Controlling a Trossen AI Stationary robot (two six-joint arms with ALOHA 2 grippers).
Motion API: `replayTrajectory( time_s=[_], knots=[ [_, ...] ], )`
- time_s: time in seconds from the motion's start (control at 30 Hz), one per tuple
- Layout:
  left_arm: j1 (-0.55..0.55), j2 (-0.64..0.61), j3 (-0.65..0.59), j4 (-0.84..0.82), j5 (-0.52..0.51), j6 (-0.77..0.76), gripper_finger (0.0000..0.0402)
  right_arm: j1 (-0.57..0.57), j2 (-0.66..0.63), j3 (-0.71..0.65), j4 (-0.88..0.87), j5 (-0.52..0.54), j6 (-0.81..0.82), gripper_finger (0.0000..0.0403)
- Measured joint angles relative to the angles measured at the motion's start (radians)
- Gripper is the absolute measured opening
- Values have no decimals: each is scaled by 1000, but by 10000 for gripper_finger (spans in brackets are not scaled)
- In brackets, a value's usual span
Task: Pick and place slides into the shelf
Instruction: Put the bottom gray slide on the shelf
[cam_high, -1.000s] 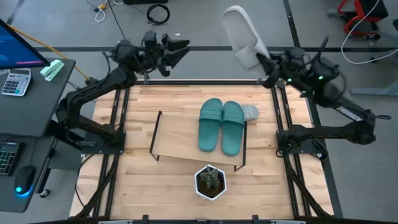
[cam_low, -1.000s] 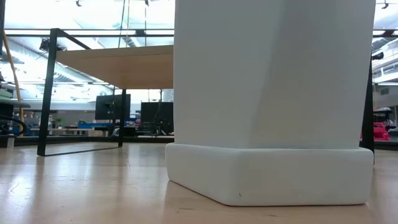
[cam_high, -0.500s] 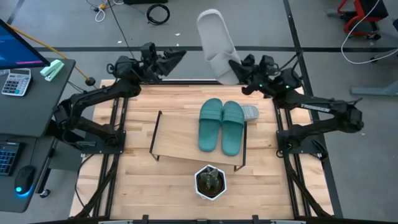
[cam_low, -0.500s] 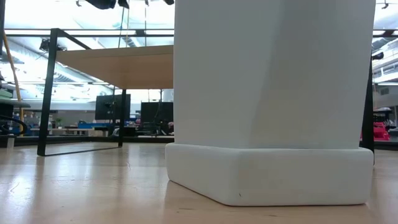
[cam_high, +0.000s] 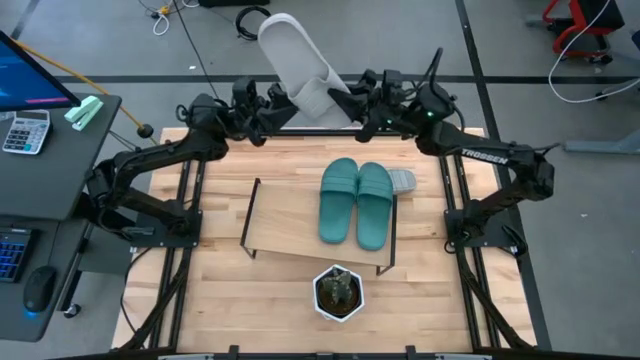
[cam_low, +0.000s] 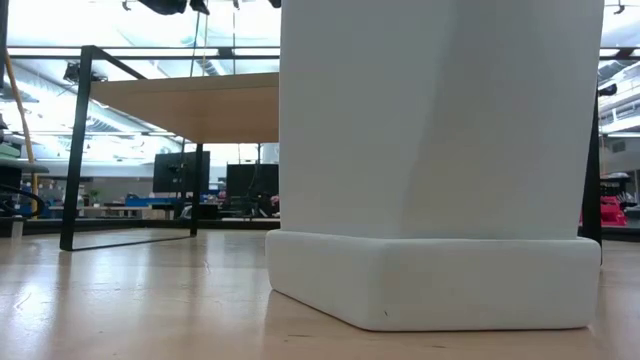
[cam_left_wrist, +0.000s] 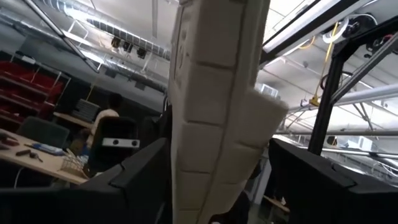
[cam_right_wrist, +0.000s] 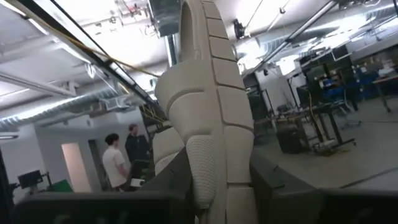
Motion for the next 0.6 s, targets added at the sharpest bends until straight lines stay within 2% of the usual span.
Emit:
replayTrajectory(
  time_s=[0.47,0.6],
  knots=[
    [7,-1,-1,-37,-12,13,284,36,17,2,-65,25,0,84],
    [7,-1,0,-48,-25,13,255,41,17,0,-72,35,-2,84]
  ],
)
